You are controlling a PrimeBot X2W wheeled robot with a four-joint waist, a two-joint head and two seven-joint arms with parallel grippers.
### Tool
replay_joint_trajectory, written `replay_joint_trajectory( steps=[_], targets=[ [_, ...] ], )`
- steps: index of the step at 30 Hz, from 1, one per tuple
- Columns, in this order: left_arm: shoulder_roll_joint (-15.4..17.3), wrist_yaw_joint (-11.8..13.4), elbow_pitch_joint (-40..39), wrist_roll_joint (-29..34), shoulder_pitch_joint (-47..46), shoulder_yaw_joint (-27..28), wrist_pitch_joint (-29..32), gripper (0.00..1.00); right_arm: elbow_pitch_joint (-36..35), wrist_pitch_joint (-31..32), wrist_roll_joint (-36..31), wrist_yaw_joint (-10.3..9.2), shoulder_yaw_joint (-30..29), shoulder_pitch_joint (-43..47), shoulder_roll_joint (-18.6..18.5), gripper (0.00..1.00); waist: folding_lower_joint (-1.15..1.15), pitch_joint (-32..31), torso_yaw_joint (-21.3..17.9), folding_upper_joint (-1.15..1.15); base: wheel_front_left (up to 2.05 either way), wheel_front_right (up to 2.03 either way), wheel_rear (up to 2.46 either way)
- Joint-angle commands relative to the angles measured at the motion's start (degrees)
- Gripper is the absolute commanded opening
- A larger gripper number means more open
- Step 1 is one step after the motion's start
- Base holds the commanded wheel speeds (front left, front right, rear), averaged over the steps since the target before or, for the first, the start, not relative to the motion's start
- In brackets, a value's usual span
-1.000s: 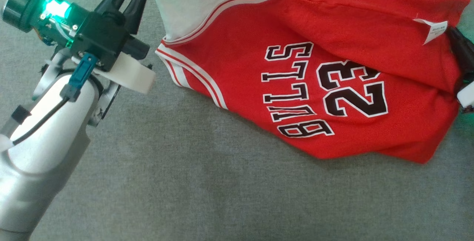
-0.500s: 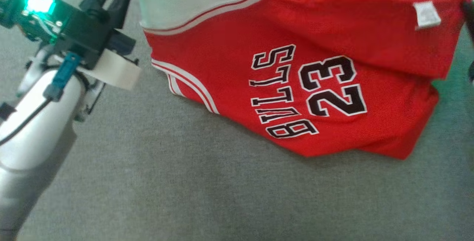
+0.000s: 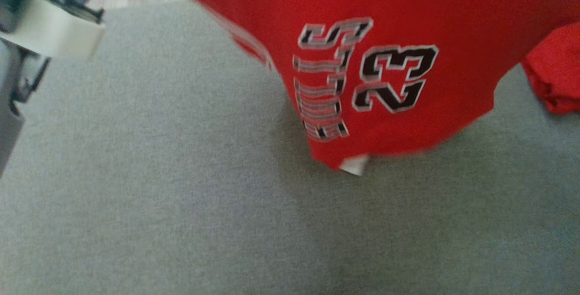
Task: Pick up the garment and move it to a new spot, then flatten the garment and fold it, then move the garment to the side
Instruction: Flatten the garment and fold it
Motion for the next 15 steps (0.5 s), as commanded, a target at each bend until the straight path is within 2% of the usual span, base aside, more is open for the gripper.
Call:
replay_joint_trajectory(
  steps=[1, 7, 15],
  targets=[
    [3.21, -0.11, -1.78, -0.3, -3.95, 3.69, -0.3, 0.0, -0.73, -0.78, -0.72, -0.04, -1.64, -0.21, -3.64, 0.0, 0.02, -1.55, -0.59, 0.0, 0.0, 0.0, 0.0],
    [4.57, -2.04, -5.44, -1.58, -5.01, 3.85, 0.04, 0.0, -2.23, -1.91, -2.71, -0.04, -4.37, -1.5, -6.58, 0.0, 0.02, -4.12, -1.41, 0.0, 0.0, 0.0, 0.0],
    [7.47, -2.63, -9.38, -5.07, -8.0, 7.6, 2.9, 0.0, -3.58, -1.17, -6.15, -0.04, -7.0, -4.53, -8.34, 0.0, 0.02, -5.95, -2.56, 0.0, 0.0, 0.0, 0.0]
  ],
)
